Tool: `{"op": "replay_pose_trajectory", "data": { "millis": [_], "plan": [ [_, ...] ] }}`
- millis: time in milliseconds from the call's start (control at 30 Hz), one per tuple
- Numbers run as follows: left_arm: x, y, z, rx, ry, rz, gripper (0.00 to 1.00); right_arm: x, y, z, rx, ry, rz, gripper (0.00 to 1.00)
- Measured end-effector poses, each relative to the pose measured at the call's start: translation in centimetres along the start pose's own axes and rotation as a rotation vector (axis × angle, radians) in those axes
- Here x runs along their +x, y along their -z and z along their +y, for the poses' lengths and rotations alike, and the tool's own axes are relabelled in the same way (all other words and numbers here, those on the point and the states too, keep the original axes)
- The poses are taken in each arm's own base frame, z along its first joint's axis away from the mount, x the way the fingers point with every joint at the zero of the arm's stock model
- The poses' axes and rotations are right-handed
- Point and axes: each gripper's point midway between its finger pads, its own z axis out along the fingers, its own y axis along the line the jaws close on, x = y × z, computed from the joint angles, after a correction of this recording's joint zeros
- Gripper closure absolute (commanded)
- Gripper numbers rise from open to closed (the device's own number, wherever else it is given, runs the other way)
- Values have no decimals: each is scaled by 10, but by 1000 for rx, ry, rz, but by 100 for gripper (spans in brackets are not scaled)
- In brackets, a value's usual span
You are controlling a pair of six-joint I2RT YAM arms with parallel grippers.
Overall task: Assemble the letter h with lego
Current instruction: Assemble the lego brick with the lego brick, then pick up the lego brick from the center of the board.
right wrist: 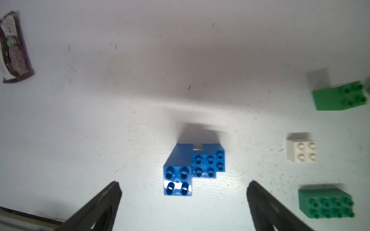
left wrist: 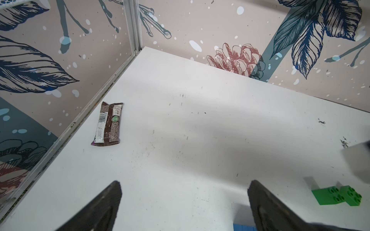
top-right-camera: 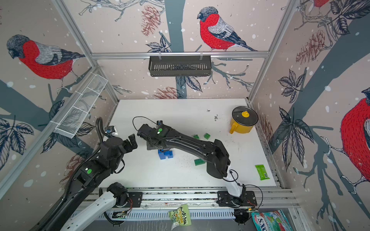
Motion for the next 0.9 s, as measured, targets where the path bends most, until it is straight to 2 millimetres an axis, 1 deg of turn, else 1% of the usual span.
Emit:
{"op": "replay_pose_trajectory", "data": {
  "millis": [67, 133, 233, 300, 367, 500, 567, 600, 667, 767, 900],
  "plan": [
    [2, -2, -1, -2, -6, 8, 2, -9, 16, -20, -8, -9, -43, 0],
    [4, -5, -4, 2, -14, 26, 2, -17, 32, -45, -24, -34, -91, 0],
    [9, -7, -14, 42, -13, 55, 2, -24, 53, -89, -59, -76, -172, 1],
    [12, -6, -24, 96, 16, 78, 2, -25, 66, -122, -81, -99, -238, 1],
    [17, -6, -31, 133, 47, 101, 2, -25, 75, -154, -92, -128, -297, 1],
    [34, -8, -49, 177, 96, 175, 1, -28, 87, -224, -77, -238, -427, 1],
    [48, -8, -59, 195, 112, 216, 2, -21, 84, -244, -92, -264, -456, 1],
    [56, -7, -63, 199, 121, 234, 2, -16, 80, -252, -93, -276, -462, 1],
    [73, -6, -73, 215, 132, 269, 1, -10, 69, -259, -101, -275, -459, 0],
    [95, 0, -86, 227, 142, 301, 1, -4, 52, -259, -113, -265, -429, 0],
    [118, 8, -104, 225, 128, 313, 2, 4, 28, -253, -126, -226, -369, 0]
  ]
}}
